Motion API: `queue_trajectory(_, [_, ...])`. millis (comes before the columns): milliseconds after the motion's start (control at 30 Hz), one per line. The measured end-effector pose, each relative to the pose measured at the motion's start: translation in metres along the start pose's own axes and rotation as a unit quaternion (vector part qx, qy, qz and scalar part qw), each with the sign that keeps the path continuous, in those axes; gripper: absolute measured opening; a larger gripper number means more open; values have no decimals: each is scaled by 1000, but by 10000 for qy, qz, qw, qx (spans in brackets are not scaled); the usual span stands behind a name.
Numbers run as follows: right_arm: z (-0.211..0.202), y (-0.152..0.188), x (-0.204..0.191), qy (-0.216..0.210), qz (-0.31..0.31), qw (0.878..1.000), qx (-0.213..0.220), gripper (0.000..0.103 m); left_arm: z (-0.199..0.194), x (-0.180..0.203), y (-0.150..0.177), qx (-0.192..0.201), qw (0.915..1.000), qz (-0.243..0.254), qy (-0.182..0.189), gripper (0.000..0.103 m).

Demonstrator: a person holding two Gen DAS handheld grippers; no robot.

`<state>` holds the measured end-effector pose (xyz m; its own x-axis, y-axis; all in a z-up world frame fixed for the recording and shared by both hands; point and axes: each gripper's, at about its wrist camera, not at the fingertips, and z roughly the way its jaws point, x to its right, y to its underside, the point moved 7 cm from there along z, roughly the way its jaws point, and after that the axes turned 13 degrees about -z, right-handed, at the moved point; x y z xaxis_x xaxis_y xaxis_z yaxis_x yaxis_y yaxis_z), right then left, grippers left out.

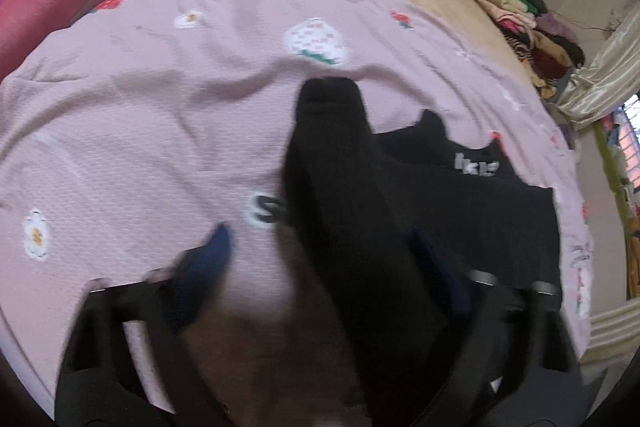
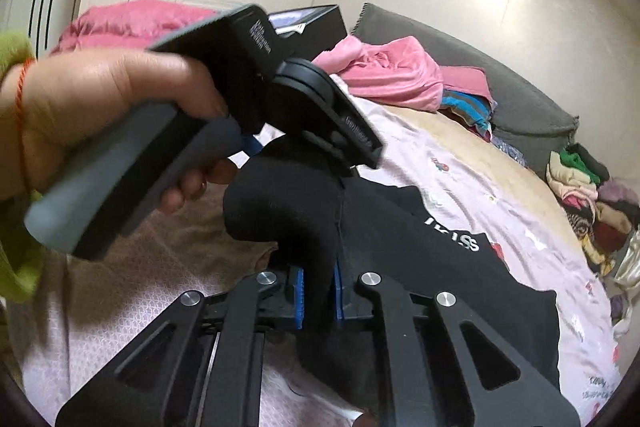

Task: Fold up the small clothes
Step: 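Grasp the sweater side edge with the right gripper while the left gripper grasps it too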

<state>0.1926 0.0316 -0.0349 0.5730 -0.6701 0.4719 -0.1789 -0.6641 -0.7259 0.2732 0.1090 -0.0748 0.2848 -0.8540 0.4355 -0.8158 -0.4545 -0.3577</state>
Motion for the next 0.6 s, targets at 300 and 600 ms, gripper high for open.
queue_trajectory(300, [-40, 18, 42, 385, 518, 9977, 185, 7, -26, 69, 12, 287, 9977, 513, 333, 17])
queue_trajectory(600, [-73, 45, 87, 715, 1124, 9906, 302, 6, -44, 134, 24, 487, 9931, 957, 479, 17])
